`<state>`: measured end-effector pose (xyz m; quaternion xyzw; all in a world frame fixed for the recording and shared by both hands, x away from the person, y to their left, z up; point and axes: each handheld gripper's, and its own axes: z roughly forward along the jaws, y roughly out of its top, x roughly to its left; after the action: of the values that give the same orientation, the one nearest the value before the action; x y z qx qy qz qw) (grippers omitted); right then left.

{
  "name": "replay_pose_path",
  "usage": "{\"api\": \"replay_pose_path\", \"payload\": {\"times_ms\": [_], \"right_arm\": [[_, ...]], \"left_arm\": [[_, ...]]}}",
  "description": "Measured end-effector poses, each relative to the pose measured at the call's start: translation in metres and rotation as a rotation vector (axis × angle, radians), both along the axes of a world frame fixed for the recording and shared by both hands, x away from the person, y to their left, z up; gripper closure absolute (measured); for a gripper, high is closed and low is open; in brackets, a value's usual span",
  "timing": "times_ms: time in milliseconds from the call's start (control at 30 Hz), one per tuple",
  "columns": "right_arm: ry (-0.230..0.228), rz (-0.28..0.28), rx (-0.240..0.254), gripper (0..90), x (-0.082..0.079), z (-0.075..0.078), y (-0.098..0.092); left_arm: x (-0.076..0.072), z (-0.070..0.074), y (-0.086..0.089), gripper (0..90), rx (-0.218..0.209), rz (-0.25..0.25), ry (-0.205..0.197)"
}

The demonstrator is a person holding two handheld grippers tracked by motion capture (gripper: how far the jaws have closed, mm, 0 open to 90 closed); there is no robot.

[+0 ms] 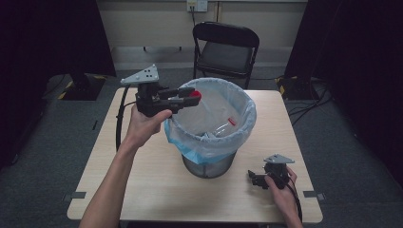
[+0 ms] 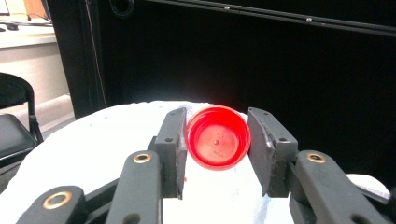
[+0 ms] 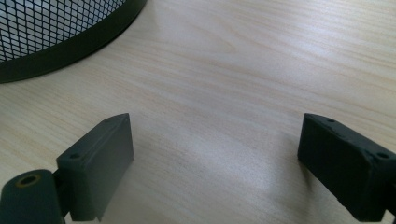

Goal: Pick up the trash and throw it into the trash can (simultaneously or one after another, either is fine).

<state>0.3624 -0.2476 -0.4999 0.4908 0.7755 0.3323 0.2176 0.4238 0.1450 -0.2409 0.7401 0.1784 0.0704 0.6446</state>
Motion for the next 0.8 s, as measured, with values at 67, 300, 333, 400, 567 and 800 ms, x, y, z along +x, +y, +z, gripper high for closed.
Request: {"api": "replay_pose_path", "payload": {"times_ms": [67, 300, 333, 400, 567, 800], "right_arm": [[0.0, 0.0, 0.0, 9.5, 0.0, 0.0, 0.0], [0.0, 0.0, 0.0, 9.5, 0.0, 0.0, 0.0], [0.0, 0.0, 0.0, 9.5, 0.0, 0.0, 0.0], [-0.002, 0.001, -0.001, 9.5, 0.0, 0.0, 0.0], [0.0, 0.0, 0.0, 9.5, 0.0, 0.0, 0.0], [0.0, 0.0, 0.0, 9.5, 0.0, 0.0, 0.0]], "left_arm": [[0.001, -0.003, -0.003, 59.2, 0.013, 0.004, -0.002], [0.004, -0.012, -0.006, 53.5, 0.053, 0.012, 0.01], [0.005, -0.013, -0.006, 49.4, 0.058, 0.017, 0.019], [0.006, -0.013, -0.005, 42.9, 0.055, 0.03, 0.018], [0.006, -0.014, -0.002, 29.9, 0.048, 0.065, 0.003], [0.008, -0.017, 0.004, 16.4, 0.043, 0.094, 0.004]]}}
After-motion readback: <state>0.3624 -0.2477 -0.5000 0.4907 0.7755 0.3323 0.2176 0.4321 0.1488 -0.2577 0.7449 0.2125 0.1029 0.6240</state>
